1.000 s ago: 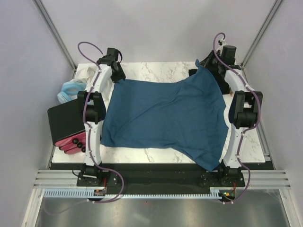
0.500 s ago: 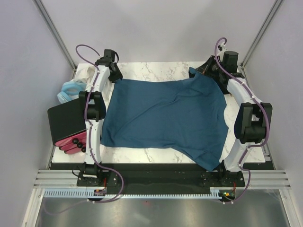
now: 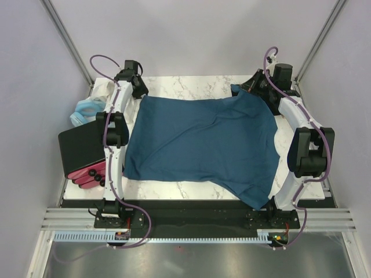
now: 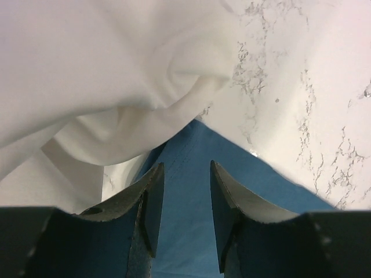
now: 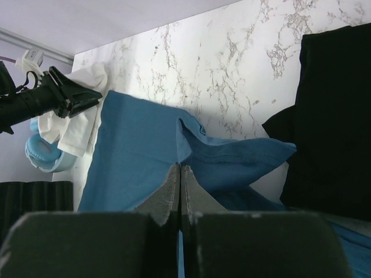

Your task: Fold and stack the t-shirts

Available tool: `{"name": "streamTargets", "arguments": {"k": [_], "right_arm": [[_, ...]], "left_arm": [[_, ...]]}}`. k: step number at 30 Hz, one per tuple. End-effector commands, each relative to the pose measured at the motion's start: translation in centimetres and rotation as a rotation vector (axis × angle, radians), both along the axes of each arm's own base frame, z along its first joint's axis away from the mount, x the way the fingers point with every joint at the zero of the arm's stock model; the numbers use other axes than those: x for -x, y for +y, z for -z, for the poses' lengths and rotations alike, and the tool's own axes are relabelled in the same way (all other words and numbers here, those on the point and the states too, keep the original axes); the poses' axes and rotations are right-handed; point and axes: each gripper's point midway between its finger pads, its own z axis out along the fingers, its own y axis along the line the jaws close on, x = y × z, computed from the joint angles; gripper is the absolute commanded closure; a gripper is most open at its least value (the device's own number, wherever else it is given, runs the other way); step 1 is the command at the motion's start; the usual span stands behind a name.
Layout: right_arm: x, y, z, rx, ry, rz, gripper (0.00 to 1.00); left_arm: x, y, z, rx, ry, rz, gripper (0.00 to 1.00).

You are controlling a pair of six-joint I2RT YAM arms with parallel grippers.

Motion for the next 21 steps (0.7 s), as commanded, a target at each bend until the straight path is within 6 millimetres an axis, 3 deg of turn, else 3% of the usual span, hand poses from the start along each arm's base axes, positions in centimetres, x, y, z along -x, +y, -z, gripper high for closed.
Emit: {"name": "streamTargets", "arguments": {"k": [1,14,21], "right_arm": [[0.5,0.7,-2.6,-0.012,-0.066,-0.037,1.0],[0.4,0.6,-3.0,-0.006,-0.075,-0.042,1.0],[0.1,0.8,-2.7,-0.016,-0.064,-0.048,1.0]], "left_arm": [[-2.0,-1.0,-0.8,0.069,-0.072,-0.007,0.55],[-2.1,-0.7,0.9,0.068,-0.053,-0.018,0.55],[-1.7,-0.3,0.9,0.04,-0.038,-0.014,0.8]]}}
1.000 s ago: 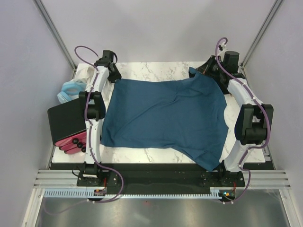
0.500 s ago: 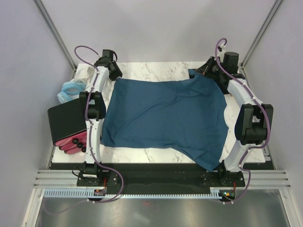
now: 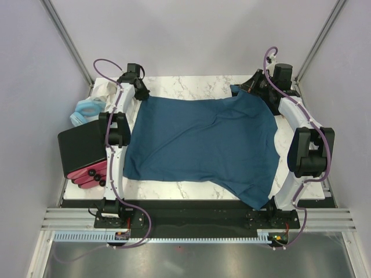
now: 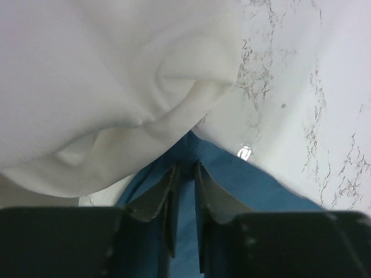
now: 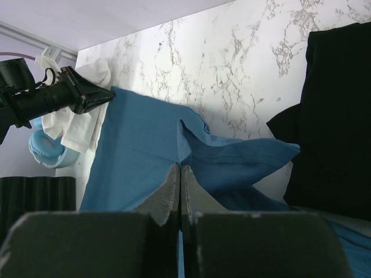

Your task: Fold and stack the t-shirts

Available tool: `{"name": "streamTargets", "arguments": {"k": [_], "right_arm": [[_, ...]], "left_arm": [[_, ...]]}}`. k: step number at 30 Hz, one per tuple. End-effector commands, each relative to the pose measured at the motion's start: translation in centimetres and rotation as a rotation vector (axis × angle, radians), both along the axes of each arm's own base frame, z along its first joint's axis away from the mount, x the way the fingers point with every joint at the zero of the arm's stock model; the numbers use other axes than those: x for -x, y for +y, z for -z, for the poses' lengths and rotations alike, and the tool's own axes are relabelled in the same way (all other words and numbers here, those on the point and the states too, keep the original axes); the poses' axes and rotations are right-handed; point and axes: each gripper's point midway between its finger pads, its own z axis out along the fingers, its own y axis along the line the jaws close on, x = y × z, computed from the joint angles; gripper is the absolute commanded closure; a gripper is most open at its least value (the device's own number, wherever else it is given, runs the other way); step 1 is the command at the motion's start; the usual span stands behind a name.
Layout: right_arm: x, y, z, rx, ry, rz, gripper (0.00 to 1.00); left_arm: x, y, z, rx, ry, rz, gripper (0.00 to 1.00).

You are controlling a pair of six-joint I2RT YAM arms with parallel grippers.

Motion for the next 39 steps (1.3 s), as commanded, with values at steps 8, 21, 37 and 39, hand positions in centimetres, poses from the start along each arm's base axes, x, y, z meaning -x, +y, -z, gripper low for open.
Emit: {"name": "streamTargets", "arguments": {"k": [8,21,37,39], "right_arm": [[0.0,0.6,-1.9,-0.006,-0.052,-0.033,1.0],[-0.3,0.5,-1.5,-0.008,-0.046,-0.034,1.0],[-1.4,0.7,-2.5,-0.035,-0.062,-0.044,1.0],[-1.5,0.6,-2.4,-0.039,-0.062,-0.046,1.0]], "left_arm": [[-1.8,0.5,-2.6,0.005,-0.09,-0.004,0.85],[-3.4,0.5,-5.2,0.02,-0.189,-0.004,0.55],[-0.9,1.7,-2.0,-0.087,-0.059,-0.017,0.62],[-0.9,1.5,-1.8,-0.083,-0.054,-0.011,0.64]]}}
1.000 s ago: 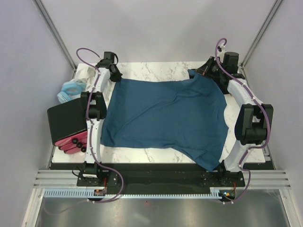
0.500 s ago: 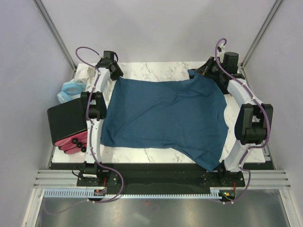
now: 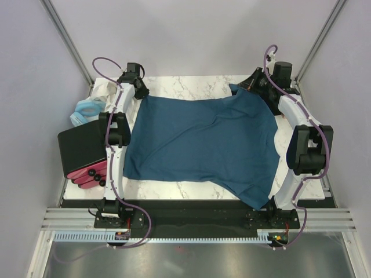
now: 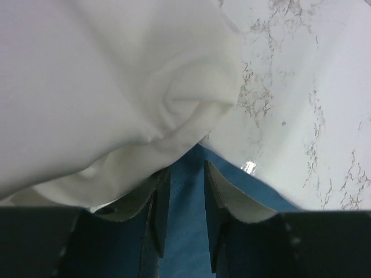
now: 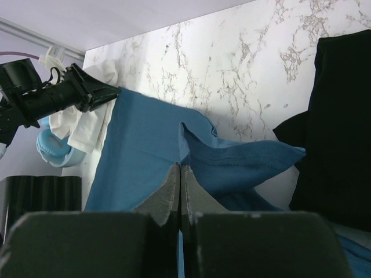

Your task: Fold and stack the t-shirts

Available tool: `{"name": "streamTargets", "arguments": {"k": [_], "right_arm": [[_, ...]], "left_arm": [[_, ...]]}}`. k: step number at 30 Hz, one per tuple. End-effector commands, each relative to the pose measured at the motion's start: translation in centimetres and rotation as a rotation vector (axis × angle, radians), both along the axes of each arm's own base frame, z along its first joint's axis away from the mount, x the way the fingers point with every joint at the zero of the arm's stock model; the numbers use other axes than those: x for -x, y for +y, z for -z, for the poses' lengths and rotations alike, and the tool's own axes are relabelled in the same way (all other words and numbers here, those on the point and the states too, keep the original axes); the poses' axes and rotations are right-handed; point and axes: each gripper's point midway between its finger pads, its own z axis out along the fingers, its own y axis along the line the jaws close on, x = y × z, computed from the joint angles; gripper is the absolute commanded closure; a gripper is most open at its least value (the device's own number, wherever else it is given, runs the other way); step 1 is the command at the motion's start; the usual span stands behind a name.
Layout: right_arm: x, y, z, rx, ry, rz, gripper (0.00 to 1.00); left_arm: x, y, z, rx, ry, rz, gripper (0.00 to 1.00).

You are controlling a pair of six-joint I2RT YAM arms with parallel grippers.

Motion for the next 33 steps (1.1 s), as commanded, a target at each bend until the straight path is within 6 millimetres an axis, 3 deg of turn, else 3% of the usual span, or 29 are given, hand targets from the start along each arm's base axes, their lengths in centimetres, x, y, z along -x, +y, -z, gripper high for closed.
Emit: {"name": "streamTargets", "arguments": {"k": [1,4,11,14,19,24,33], "right_arm": [[-0.7,0.4,-2.4,-0.024,-0.063,-0.027,1.0],[-0.5,0.2,-2.6,-0.023,-0.065,-0.025,1.0],[0.1,0.1,-2.5,-0.024,-0.064,-0.023,1.0],[0.5,0.0,-2.0,-0.021,-0.055,-0.019,1.0],[0.6,-0.3,-1.5,-0.006,-0.052,-0.004,1.0],[0.5,-1.5,-1.0,0.031,-0.062,0.036,1.0],[-0.6,-4.5,-0.8,0.079,-0.075,0.121,1.0]], "left_arm": [[0.2,0.5,-1.3,-0.042,-0.006,0.014,0.69],[0.2,0.0,-1.3,-0.037,-0.007,0.027,0.87],[-0.1,-1.0,-1.2,0.004,-0.015,0.059,0.98],[-0.7,-1.0,-2.3,0.004,-0.053,0.064,0.98],[-2.0,-1.4,-5.9,0.016,-0.151,0.077,0.98],[-2.2,-1.3,-8.7,0.007,-0.203,0.087,0.98],[-0.4,-0.7,-9.2,0.016,-0.168,0.116,0.98]]}}
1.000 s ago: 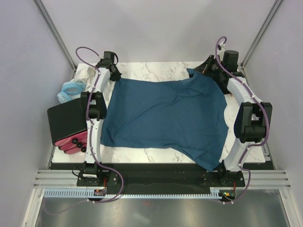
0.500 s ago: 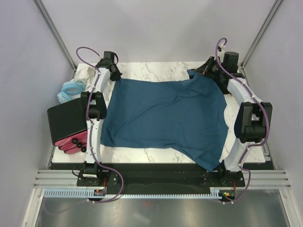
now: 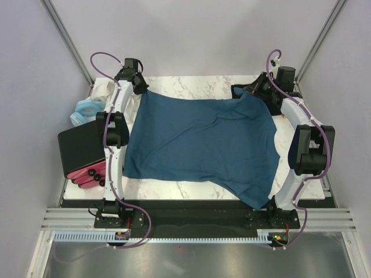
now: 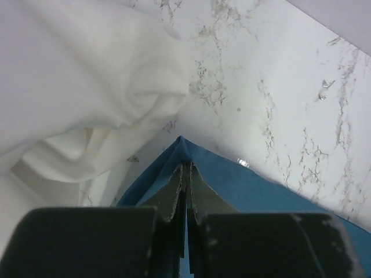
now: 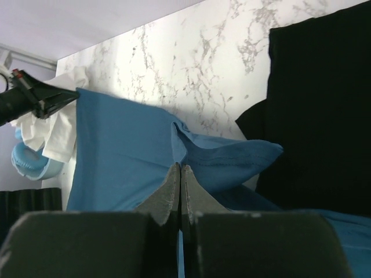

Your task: Fold and stack the t-shirts

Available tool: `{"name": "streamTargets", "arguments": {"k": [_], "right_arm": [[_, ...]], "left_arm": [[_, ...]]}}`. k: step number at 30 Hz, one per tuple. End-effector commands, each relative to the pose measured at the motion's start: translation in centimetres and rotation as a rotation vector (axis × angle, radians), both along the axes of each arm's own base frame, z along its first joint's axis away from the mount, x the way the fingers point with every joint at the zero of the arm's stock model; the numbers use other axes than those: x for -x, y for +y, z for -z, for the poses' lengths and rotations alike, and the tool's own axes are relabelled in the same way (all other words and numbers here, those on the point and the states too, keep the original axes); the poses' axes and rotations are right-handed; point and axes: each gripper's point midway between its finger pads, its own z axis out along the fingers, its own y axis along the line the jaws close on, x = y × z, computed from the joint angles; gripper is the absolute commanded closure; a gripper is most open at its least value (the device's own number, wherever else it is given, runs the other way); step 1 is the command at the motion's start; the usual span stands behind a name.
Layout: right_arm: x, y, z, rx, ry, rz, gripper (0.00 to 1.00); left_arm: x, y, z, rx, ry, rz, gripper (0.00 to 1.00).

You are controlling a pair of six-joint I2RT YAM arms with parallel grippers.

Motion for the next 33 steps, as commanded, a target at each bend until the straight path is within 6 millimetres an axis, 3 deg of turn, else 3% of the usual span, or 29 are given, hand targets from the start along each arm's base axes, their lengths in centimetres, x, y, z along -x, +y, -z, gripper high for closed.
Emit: {"name": "streamTargets", "arguments": {"k": [1,9,16,22,27,28,33], "right_arm": [[-0.7,-2.1,-3.3,0.053,-0.11,0.054,1.0],[-2.5,-3.2,-4.7,0.06,-0.144,0.07,1.0],[-4.1,-3.1,-6.6,0.039,-0.188,0.061,1.0],[-5.1,-3.0,-5.3,0.009,-0.167,0.061,1.0],[-5.2,-2.9,-5.1,-0.007,-0.163,0.062,1.0],[-5.1,-2.9,-5.4,-0.005,-0.168,0.063,1.0],[-4.4,-3.3,-6.5,0.037,-0.189,0.073,1.0]], "left_arm": [[-0.1,0.7,-6.0,-0.005,-0.108,0.037,0.98],[2.2,2.4,-6.7,-0.011,-0.072,0.025,0.98],[3.6,2.1,-7.9,0.002,-0.069,0.046,0.98],[4.6,1.1,-7.8,-0.039,-0.013,0.06,0.98],[5.3,-0.2,-9.3,-0.035,-0.016,0.064,0.98],[5.6,0.2,-10.3,-0.052,-0.031,0.039,0.98],[6.8,0.4,-11.9,-0.097,-0.038,0.044,0.98]]}}
